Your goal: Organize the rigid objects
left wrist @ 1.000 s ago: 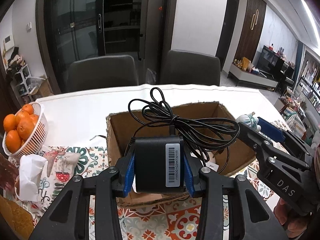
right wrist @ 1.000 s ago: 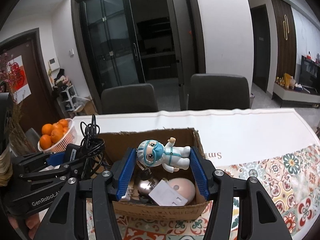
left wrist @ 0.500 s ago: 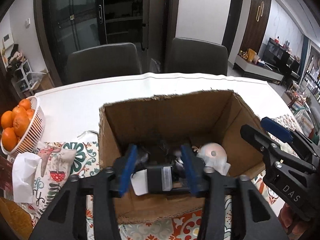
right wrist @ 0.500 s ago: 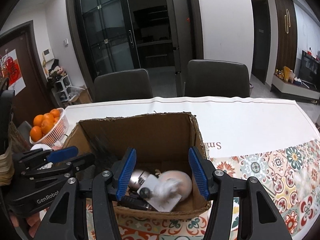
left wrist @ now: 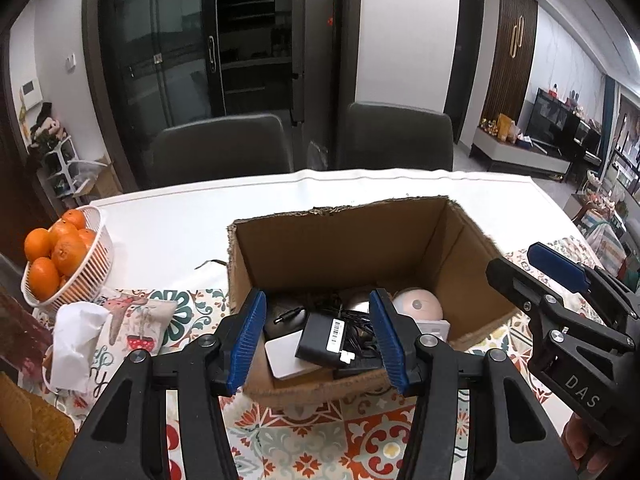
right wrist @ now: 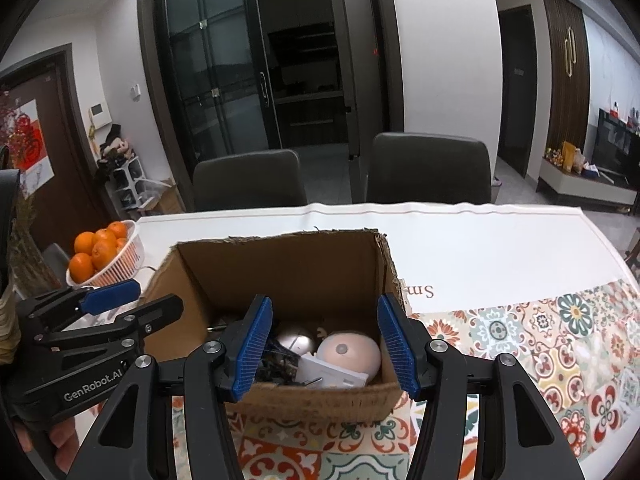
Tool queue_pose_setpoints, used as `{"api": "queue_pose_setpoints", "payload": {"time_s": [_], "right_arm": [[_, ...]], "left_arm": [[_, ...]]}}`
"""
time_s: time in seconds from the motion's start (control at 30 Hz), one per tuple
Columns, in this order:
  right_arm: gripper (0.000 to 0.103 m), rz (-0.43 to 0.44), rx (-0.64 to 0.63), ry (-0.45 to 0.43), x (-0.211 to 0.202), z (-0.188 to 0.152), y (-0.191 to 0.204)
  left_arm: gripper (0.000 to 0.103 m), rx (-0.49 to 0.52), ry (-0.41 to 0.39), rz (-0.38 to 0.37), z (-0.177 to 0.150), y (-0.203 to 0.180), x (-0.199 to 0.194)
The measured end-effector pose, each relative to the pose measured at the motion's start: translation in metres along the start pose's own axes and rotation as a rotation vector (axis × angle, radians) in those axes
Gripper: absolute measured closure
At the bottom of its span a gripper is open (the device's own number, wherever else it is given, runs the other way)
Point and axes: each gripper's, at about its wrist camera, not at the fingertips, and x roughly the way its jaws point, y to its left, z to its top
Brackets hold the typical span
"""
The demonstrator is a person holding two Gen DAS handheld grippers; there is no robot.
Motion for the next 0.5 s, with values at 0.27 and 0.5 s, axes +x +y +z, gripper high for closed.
{"api": "queue_pose_setpoints", "payload": {"time_s": [0.27, 0.5], "right_arm": [[0.047, -0.019, -0.017, -0.061, -0.045, -0.009, 0.011], [0.046, -0.051, -0.028, -0.108, -0.084, -0.020, 0.018]], "left_arm": [[0.045, 0.000, -0.076, 0.010, -0.019, 0.001, -0.051], [0.040, 0.007, -0.133, 0.033, -0.037, 0.000, -0.090]]}}
